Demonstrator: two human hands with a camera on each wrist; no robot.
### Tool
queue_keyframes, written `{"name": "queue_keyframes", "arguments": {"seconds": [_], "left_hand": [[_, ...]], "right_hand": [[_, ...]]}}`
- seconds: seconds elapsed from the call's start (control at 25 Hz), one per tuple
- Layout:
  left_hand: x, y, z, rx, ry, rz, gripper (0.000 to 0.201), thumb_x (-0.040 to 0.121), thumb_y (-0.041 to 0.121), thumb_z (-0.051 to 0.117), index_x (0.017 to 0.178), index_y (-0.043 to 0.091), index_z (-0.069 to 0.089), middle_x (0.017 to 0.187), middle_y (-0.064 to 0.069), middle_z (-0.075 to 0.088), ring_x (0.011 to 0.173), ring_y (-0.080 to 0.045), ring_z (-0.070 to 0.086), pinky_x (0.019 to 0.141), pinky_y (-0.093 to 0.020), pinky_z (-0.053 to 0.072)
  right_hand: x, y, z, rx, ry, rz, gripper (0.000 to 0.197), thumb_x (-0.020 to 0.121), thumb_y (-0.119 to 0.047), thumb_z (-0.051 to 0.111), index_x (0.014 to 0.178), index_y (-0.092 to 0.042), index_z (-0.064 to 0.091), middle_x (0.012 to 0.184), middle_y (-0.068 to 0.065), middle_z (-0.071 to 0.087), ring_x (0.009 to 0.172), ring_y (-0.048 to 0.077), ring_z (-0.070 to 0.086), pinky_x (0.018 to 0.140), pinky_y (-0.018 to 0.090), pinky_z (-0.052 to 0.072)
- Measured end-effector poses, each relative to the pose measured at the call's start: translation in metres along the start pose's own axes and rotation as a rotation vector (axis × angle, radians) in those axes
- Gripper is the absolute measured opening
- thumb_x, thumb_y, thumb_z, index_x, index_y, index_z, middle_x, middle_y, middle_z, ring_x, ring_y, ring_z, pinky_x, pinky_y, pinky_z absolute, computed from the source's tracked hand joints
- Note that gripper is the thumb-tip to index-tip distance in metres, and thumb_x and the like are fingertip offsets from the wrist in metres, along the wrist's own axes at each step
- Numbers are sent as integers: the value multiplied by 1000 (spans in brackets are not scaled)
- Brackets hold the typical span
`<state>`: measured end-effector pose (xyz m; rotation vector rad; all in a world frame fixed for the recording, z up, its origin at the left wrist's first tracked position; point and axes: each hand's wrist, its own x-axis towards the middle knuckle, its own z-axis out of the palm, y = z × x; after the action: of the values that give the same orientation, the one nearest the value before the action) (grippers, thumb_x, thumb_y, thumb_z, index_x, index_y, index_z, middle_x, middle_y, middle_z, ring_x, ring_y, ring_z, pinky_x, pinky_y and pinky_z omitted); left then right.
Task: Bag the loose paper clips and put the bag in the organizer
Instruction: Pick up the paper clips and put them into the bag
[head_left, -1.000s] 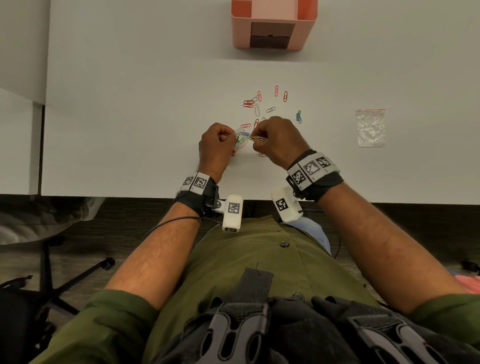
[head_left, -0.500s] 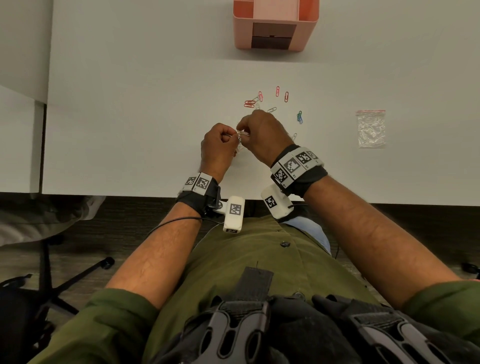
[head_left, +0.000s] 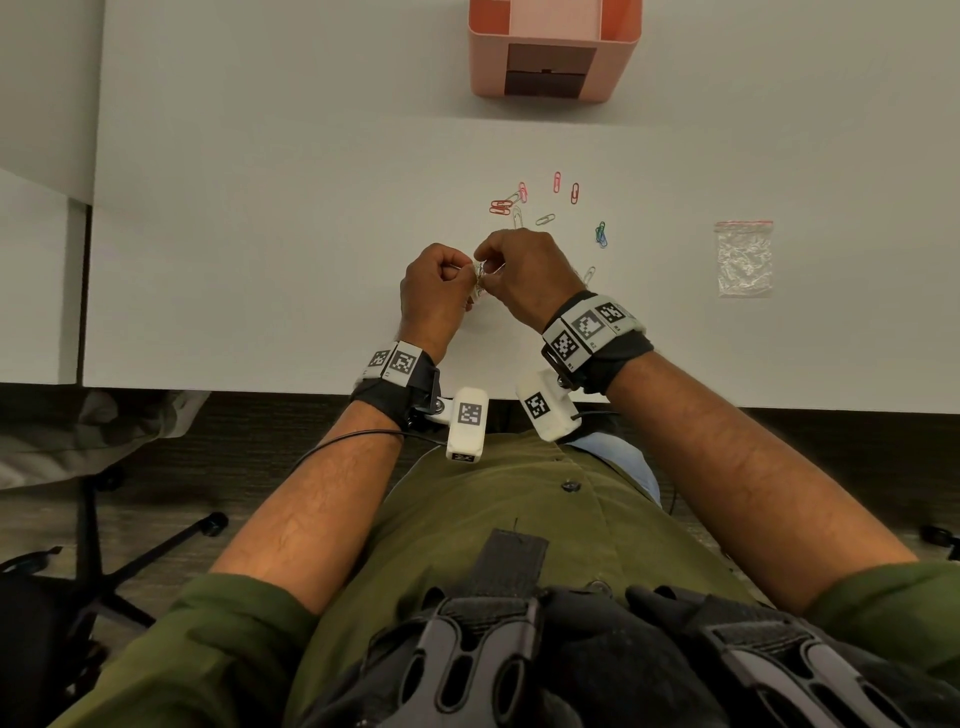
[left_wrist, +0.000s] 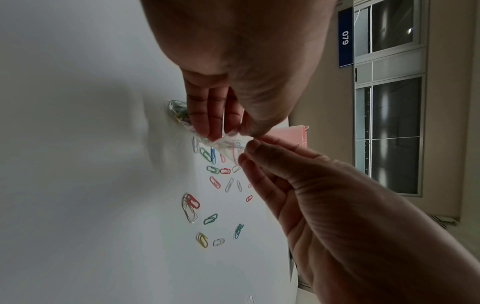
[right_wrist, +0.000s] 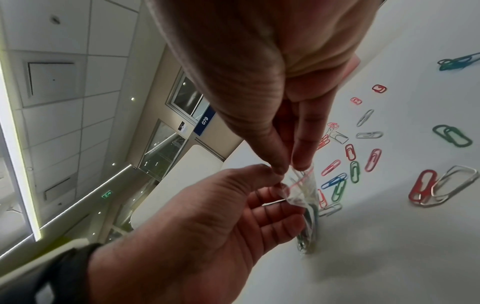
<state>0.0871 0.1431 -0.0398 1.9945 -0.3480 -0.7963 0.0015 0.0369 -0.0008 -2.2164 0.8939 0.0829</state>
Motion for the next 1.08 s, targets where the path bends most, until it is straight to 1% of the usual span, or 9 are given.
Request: {"name": "queue_keyframes", "arguments": {"seconds": [0.16, 0.28, 0.36, 0.48, 0.6, 0.72, 0.84, 0.96, 1.08], "left_hand": [[0, 1, 0, 7, 5, -3, 7, 95, 10, 63, 93, 16, 67, 80, 2, 69, 73, -18, 71, 70, -41, 65], [1, 0, -2, -2, 8, -12, 11, 94, 11, 63, 89, 20, 66, 77, 3, 71, 72, -19, 74, 70, -44, 64], [2, -1, -3, -2, 11, -14, 10, 94, 12, 64, 87, 20, 65, 78, 2, 72, 72, -19, 74, 69, -44, 63], [2, -2, -6, -11, 12, -9, 9, 94, 13, 64, 87, 19, 65, 79, 2, 73, 67, -17, 72, 63, -38, 61], [2, -4, -8, -18, 18, -10, 13, 94, 14, 64, 85, 23, 65, 80, 1, 72, 65, -16, 71, 61, -32, 57], [1, -6, -10, -14, 19, -16, 15, 94, 15, 64, 83, 26, 64, 80, 3, 73, 68, -16, 73, 61, -32, 59], [0, -6, -11, -7, 27, -16, 18, 95, 15, 64, 82, 28, 64, 82, 3, 73, 70, -16, 74, 59, -28, 58], [0, -6, -10, -12, 36, -15, 17, 94, 14, 64, 83, 27, 64, 83, 0, 73, 75, -19, 75, 56, -22, 54], [0, -6, -8, -15, 39, -16, 14, 94, 13, 64, 85, 24, 65, 84, -2, 73, 75, -18, 73, 54, -19, 53]], "right_hand": [[1, 4, 1, 37, 11, -11, 24, 90, -6, 64, 112, -11, 70, 104, 6, 73, 96, 19, 68, 89, 32, 56], [4, 13, -2, 90, 92, -13, 19, 90, -4, 61, 104, -12, 71, 100, 4, 74, 92, 18, 67, 85, 35, 57], [10, 23, -6, 78, 147, -6, 20, 90, -5, 59, 103, -14, 71, 102, 3, 73, 93, 19, 67, 86, 38, 56], [20, 46, -13, 26, 181, 40, 23, 89, -14, 63, 112, -18, 66, 115, 2, 66, 103, 20, 63, 91, 41, 54], [36, 65, -14, -46, 201, 5, 43, 86, -24, 66, 128, -22, 55, 136, 3, 54, 125, 26, 52, 102, 48, 47], [53, 71, -13, -162, 97, -3, 67, 86, -35, 70, 145, -22, 41, 159, 5, 31, 146, 29, 29, 116, 48, 34], [67, 67, -9, -305, -59, -25, 90, 85, -51, 69, 155, -19, 24, 166, 7, 12, 153, 33, 11, 121, 51, 23], [70, 61, 1, -440, -159, -80, 101, 83, -65, 63, 157, -13, 17, 166, 11, 9, 153, 36, 8, 123, 50, 19], [60, 56, 13, -470, -144, -141, 99, 84, -62, 64, 155, -7, 22, 164, 16, 15, 152, 36, 12, 123, 49, 21]]}}
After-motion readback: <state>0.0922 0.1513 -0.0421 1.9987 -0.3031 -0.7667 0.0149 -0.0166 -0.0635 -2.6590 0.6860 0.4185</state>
